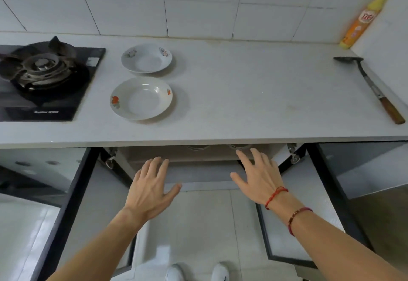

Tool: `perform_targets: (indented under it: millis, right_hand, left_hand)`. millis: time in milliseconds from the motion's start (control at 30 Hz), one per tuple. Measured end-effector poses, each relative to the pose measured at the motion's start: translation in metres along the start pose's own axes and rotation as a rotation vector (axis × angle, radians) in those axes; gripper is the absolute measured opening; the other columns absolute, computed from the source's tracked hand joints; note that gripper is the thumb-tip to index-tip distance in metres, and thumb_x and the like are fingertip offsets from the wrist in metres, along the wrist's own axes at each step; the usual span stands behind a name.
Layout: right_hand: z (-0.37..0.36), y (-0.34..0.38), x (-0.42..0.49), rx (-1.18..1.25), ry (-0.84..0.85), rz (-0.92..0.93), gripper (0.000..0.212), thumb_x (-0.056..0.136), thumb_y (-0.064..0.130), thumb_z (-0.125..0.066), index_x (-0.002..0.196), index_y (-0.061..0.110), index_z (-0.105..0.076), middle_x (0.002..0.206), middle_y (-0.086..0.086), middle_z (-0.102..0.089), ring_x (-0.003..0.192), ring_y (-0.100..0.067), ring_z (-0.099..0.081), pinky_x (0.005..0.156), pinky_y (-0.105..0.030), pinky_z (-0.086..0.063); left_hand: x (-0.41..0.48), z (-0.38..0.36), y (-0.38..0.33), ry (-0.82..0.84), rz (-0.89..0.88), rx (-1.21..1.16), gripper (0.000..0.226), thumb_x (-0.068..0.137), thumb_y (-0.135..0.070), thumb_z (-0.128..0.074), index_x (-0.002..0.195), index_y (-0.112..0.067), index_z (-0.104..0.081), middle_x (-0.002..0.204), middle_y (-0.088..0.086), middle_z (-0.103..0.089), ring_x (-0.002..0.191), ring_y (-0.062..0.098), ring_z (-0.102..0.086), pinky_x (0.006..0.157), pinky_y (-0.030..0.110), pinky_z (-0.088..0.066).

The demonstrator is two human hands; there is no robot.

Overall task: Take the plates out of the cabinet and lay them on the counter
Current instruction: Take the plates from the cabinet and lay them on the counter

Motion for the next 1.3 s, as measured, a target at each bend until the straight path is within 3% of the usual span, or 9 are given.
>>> perform_targets:
  millis: [333, 600, 767, 900, 1000, 1133, 1200, 1300]
  right_hand:
    - [-0.146, -0.004, 0.092, 0.034, -0.038, 0.0, 0.072, 0.088, 0.066, -0.032, 0.15, 0.03, -0.027, 0.15, -0.014, -0.037, 0.128, -0.032, -0.044, 0.1, -0.048, -0.039]
    - [-0.24, -0.014, 0.176, 0.136, -0.102, -0.05, 0.07, 0.09, 0.061, -0.042, 0.15, 0.028, -0.028, 0.148, -0.015, -0.039, 0.129, -0.036, -0.045, 0.098, -0.045, -0.045]
    - [-0.273, -0.012, 0.225, 0.3, -0.134, -0.069, 0.067, 0.093, 0.051, -0.049, 0.15, 0.021, -0.03, 0.146, -0.018, -0.039, 0.123, -0.04, -0.052, 0.097, -0.042, -0.047]
    - [-0.296, -0.006, 0.264, 0.395, -0.248, -0.045, 0.047, 0.097, 0.031, -0.051, 0.139, 0.011, -0.043, 0.132, -0.021, -0.052, 0.115, -0.041, -0.056, 0.095, -0.044, -0.048]
    - [-0.309, -0.006, 0.293, 0.495, -0.257, -0.101, 0.04, 0.1, 0.031, -0.046, 0.132, 0.008, -0.049, 0.124, -0.021, -0.06, 0.113, -0.041, -0.058, 0.093, -0.043, -0.049]
    - [-0.314, -0.006, 0.318, 0.599, -0.255, -0.154, 0.035, 0.099, 0.034, -0.047, 0.115, 0.006, -0.06, 0.116, -0.019, -0.067, 0.109, -0.04, -0.062, 0.09, -0.043, -0.05]
    - [-0.318, -0.007, 0.328, 0.669, -0.2, -0.195, 0.037, 0.097, 0.035, -0.048, 0.116, 0.007, -0.06, 0.117, -0.018, -0.067, 0.109, -0.04, -0.062, 0.092, -0.045, -0.051]
    - [-0.329, -0.011, 0.344, 0.915, -0.124, -0.278, 0.035, 0.091, 0.036, -0.053, 0.109, 0.007, -0.062, 0.107, -0.019, -0.071, 0.085, -0.036, -0.072, 0.075, -0.049, -0.06]
  left_hand:
    - [0.091, -0.147, 0.029, -0.013, 0.093, -0.059, 0.087, 0.083, -0.07, -0.028, 0.148, -0.012, -0.034, 0.151, 0.014, -0.037, 0.14, 0.032, -0.033, 0.106, 0.044, -0.04]
    - [0.174, -0.246, 0.061, -0.064, 0.118, -0.122, 0.09, 0.078, -0.075, -0.025, 0.147, -0.018, -0.031, 0.152, 0.009, -0.033, 0.133, 0.03, -0.036, 0.102, 0.046, -0.044]
    - [0.223, -0.28, 0.067, -0.075, 0.175, -0.3, 0.073, 0.092, -0.059, -0.047, 0.149, -0.018, -0.029, 0.153, 0.005, -0.029, 0.138, 0.026, -0.032, 0.11, 0.039, -0.037]
    - [0.272, -0.31, 0.077, -0.152, 0.288, -0.434, 0.043, 0.096, -0.039, -0.052, 0.131, -0.014, -0.049, 0.135, 0.015, -0.049, 0.123, 0.033, -0.047, 0.101, 0.039, -0.04]
    - [0.303, -0.326, 0.085, -0.227, 0.33, -0.633, 0.023, 0.098, -0.027, -0.05, 0.106, -0.009, -0.063, 0.117, 0.018, -0.063, 0.108, 0.034, -0.059, 0.087, 0.037, -0.046]
    - [0.325, -0.335, 0.097, -0.171, 0.406, -0.796, 0.025, 0.093, -0.026, -0.05, 0.096, -0.013, -0.071, 0.099, 0.013, -0.072, 0.09, 0.031, -0.068, 0.08, 0.039, -0.055]
    - [0.332, -0.338, 0.098, -0.155, 0.428, -0.909, 0.026, 0.096, -0.022, -0.049, 0.085, -0.01, -0.07, 0.081, 0.015, -0.072, 0.07, 0.029, -0.067, 0.077, 0.044, -0.058]
    - [0.34, -0.342, 0.099, -0.135, 0.465, -1.0, 0.033, 0.101, -0.019, -0.046, 0.075, -0.01, -0.065, 0.069, 0.014, -0.067, 0.055, 0.024, -0.061, 0.077, 0.045, -0.058]
Point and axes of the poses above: each hand's wrist, its own x-axis towards the middle knuckle, its own z-axis out of the back of the hand, y = z × x, the point moved 1 cm from there along x, towards the middle knuckle
